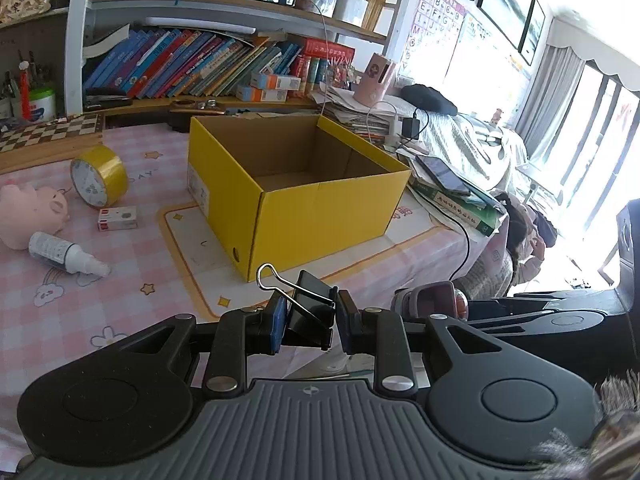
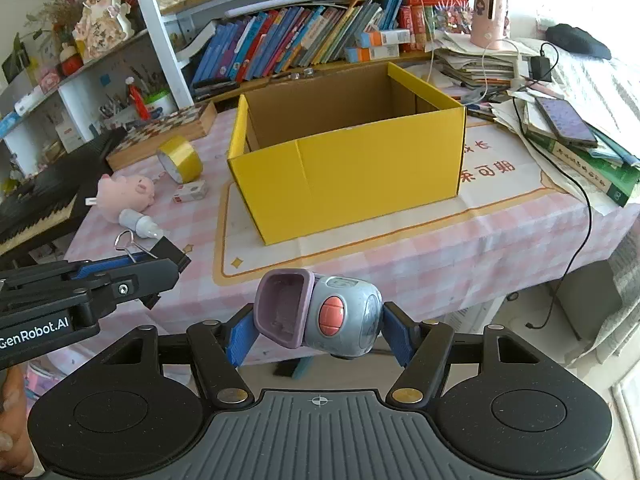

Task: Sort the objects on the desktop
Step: 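Carry the binder clip in the left tool while the right tool carries the toy robot toward the yellow box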

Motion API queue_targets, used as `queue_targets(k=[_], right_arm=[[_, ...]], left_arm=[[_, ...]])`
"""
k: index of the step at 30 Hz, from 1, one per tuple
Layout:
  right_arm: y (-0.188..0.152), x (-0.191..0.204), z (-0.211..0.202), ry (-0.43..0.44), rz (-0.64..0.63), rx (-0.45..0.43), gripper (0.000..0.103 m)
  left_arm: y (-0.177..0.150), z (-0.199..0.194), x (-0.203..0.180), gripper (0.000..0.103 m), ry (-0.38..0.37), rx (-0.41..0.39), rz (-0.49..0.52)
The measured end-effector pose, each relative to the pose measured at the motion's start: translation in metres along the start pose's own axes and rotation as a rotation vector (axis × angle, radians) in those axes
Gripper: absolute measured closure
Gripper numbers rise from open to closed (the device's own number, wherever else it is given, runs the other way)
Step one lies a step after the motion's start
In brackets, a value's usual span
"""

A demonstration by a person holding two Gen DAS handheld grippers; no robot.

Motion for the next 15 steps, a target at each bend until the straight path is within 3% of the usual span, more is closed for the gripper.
queue_targets(k=[15], right_arm=[[0.038,-0.031,0.029,0.075,-0.056,-0.006,0.036]], left_arm=[[0.026,0.039,-0.023,0.079,0.041,-0.034,0.005]])
Point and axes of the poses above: each gripper's, at about its wrist camera, not at the fingertips, and z roughly the way its jaws point, x to its left, y to its top, the point moved 5 cm from there along z, roughly the way its jaws point, and after that the axes turned 10 degrees about -x, right-handed, at the moved point
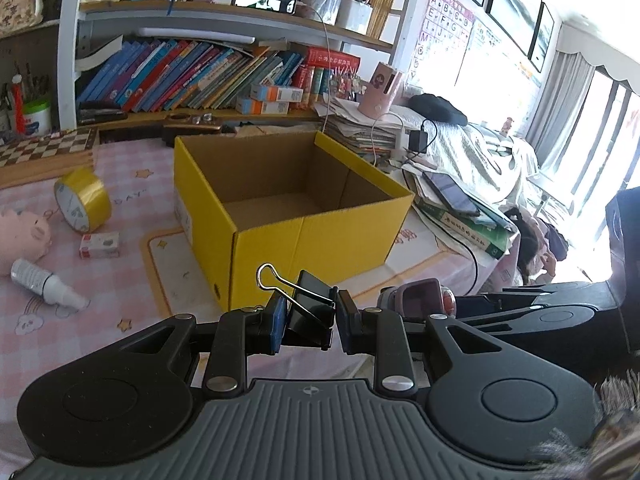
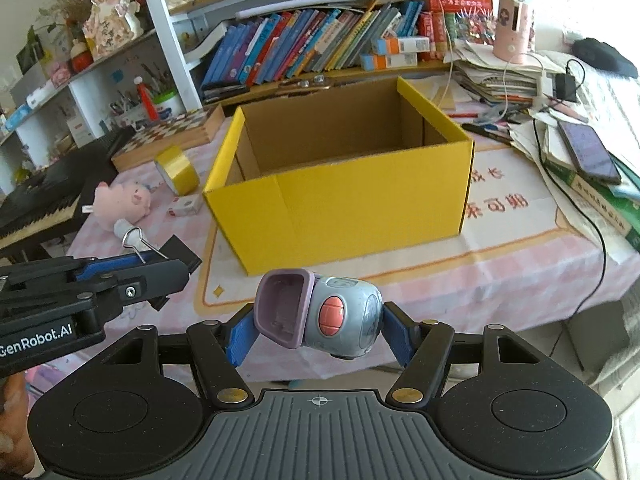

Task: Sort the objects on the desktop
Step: 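Carry the binder clip in the left tool while the right tool carries the toy robot toward the yellow box, then open the left tool to drop the clip into the box while the right tool releases the toy robot inside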

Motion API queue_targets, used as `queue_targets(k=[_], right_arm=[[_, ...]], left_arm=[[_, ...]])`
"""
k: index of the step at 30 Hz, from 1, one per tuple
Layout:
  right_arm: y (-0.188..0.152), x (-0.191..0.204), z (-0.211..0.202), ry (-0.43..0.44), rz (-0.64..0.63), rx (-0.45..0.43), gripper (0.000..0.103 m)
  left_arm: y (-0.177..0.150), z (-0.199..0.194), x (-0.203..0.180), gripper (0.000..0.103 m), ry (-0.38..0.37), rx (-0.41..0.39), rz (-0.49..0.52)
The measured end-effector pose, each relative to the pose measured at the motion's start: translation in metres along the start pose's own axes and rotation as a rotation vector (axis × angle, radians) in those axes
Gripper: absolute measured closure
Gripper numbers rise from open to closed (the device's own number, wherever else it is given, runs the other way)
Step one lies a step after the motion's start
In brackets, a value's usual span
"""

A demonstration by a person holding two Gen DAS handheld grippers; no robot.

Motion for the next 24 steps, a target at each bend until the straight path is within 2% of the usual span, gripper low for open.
queue_targets(k=[11,17,20,24], right_arm=[[0.059,-0.024,0.015,0.096,-0.070,-0.117,0.036],[0.096,-0.039,0.032,0.150,-0.104,-0.171,0.036],[0.108,-0.042,0.049,0.173,-0.160,-0.173,0.036],[0.114,-0.044,0.078,0.200,-0.258,-0.122,0.036]], left_arm=[[0.043,0.034,-0.025,0.079,0.029,-0.106,0.052],[0.072,0.056,-0.026,0.079,0.070,-0.155,0.053],[0.082,0.072,-0.022,0.079,0.091,-0.156,0.053],[0.085,0.101,-0.011,0.079,0.114,-0.115,0.043]])
Point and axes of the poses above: each gripper's, at about its wrist camera, not at the fingertips, and z roughly the way its jaws point, x to its left, y to its top, the point moved 5 cm from there along z, roughly the way its jaws point, and after that the axes turned 10 degrees about -x, right-handed, at the moved point
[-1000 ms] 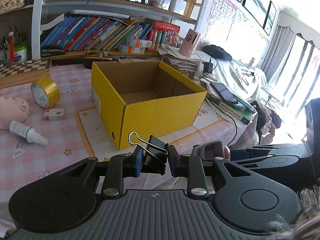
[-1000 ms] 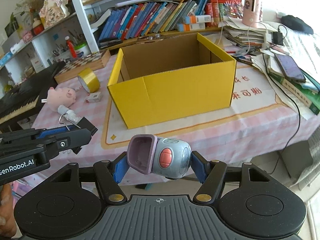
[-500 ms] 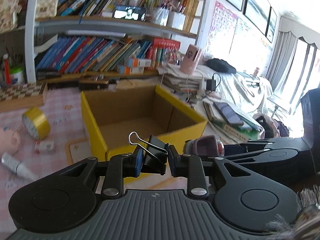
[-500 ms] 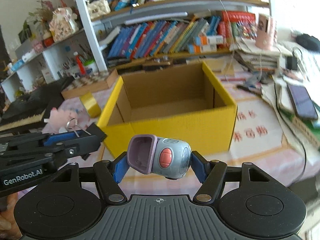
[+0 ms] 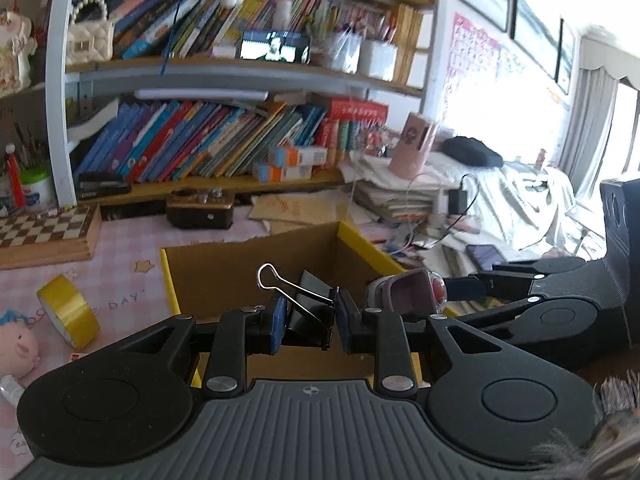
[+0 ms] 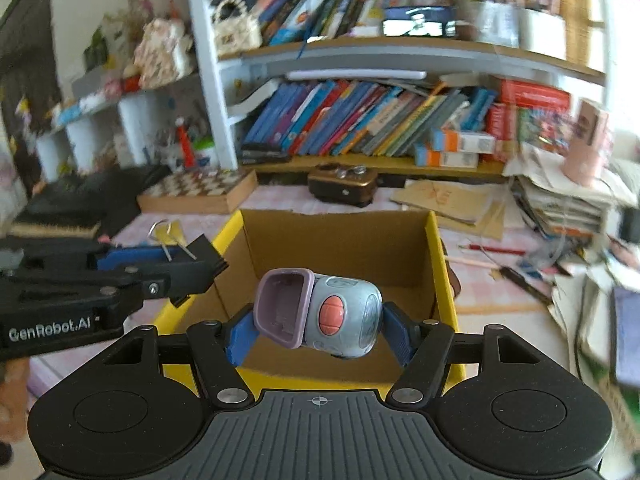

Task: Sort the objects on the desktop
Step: 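Open the left tool to drop the clip into the box while the right tool releases the toy robot inside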

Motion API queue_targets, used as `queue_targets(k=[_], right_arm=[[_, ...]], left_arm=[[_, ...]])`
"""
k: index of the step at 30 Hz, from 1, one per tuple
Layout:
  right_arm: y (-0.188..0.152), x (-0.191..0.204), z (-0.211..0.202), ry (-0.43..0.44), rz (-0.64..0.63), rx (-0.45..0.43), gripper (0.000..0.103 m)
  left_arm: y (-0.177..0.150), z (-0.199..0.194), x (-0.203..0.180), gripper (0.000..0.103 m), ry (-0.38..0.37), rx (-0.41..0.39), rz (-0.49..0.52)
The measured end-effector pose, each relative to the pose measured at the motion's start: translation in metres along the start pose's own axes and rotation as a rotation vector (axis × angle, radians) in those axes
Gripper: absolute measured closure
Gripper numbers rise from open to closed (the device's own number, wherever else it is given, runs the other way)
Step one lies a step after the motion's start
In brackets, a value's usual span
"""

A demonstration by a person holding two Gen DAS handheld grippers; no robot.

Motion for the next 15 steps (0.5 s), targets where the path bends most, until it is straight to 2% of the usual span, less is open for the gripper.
queue_targets(k=[3,8,11,15], right_arm=[[-0.002,-0.003,0.019,0.036,-0.041,0.053,0.036],[-0.008,-0.008,0.049,0.043,-0.134,0.107,0.036],[-0.007,-0.013,0.070,0.058,-0.149,0.161,0.036],[-0.006,-0.012,0.094,0.083,-0.247,0.218,0.036]], left_arm=[[-0.006,0.017,0.005,0.079,0.027,0.039,0.007],[-0.015,0.044,0.007,0.079,0.052,0.100,0.051],[-0.015,0.063,0.009,0.079,0.042,0.138,0.091],[-0.014,0.084,0.013,0.079,0.030,0.190,0.126]])
Point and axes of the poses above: each gripper's, at about its wrist camera, not at the fingertips, and z roughly the way its jaws point, x to its left, y to its top, the point moved 5 cm from there along z, roughly the way its jaws point, and after that the axes turned 10 degrees about -x, right-handed, at the moved point
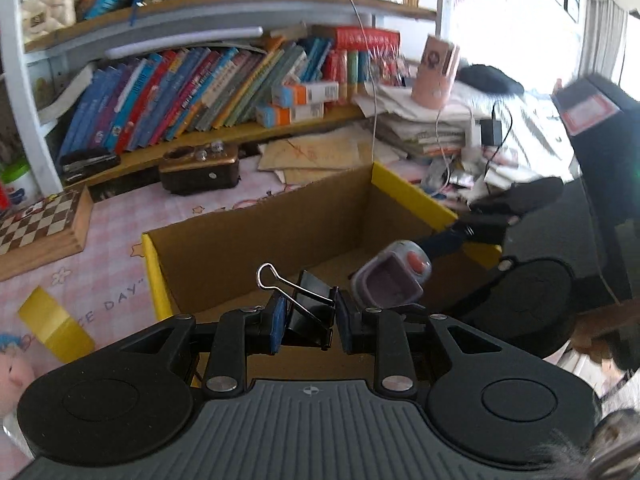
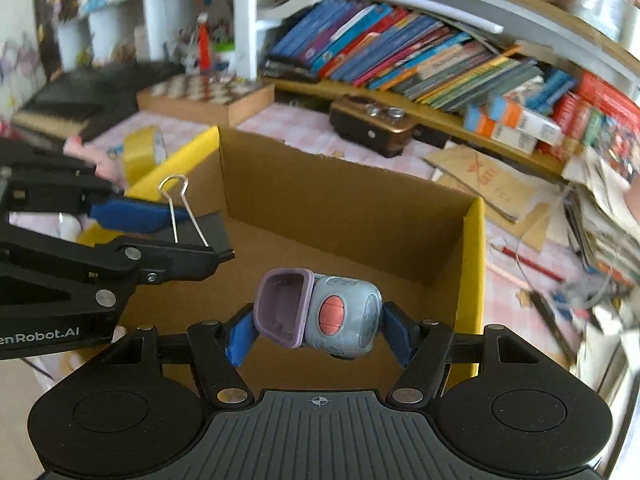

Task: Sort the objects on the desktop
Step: 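Open the left tool to drop the clip into the box while the right tool releases the toy robot inside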

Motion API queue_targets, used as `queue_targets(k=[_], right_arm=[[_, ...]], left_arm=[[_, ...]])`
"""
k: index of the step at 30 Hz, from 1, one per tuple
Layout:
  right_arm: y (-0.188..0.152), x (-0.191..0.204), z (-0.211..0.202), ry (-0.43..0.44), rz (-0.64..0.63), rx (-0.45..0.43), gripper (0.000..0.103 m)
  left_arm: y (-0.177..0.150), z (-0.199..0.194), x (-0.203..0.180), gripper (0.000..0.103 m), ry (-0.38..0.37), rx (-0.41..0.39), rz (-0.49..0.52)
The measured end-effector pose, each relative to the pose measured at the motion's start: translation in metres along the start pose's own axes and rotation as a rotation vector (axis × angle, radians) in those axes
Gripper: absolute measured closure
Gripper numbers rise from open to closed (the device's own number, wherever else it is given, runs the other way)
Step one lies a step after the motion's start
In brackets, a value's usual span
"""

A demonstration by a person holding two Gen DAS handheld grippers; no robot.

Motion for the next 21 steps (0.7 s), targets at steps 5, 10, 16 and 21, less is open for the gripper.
queue_targets(k=[5,10,16,21], right_arm=[[-0.001,0.006,0.029,0.051,-0.129,0.104,0.036],[-0.008,0.018,0.044,0.100,-0.264,0.209,0.036],[-0.015,0.023,0.042,0.118,-0.293,0.233,0.036],[-0.013,0.019,0.038,0.124,-0.254,0.207,0.034]], left_arm=[[-0.003,0.030,0.005,0.079,-0.010,0.100,0.014],[-0.009,0.050,0.002,0.082,-0.015,0.190,0.082],[-0.015,0.054,0.001,0.082,-0.006,0.203,0.103],[-0.014,0.047,0.000,0.065,0.011,0.170,0.101]])
Point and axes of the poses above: each gripper's, at about its wrist camera, not at the fingertips, and z roughly the way its jaws point, x to its left, y to its top, the point moved 5 cm from there along z, roughly the way its jaws point, and after that the axes turned 10 degrees about -x, right-handed, at the moved point
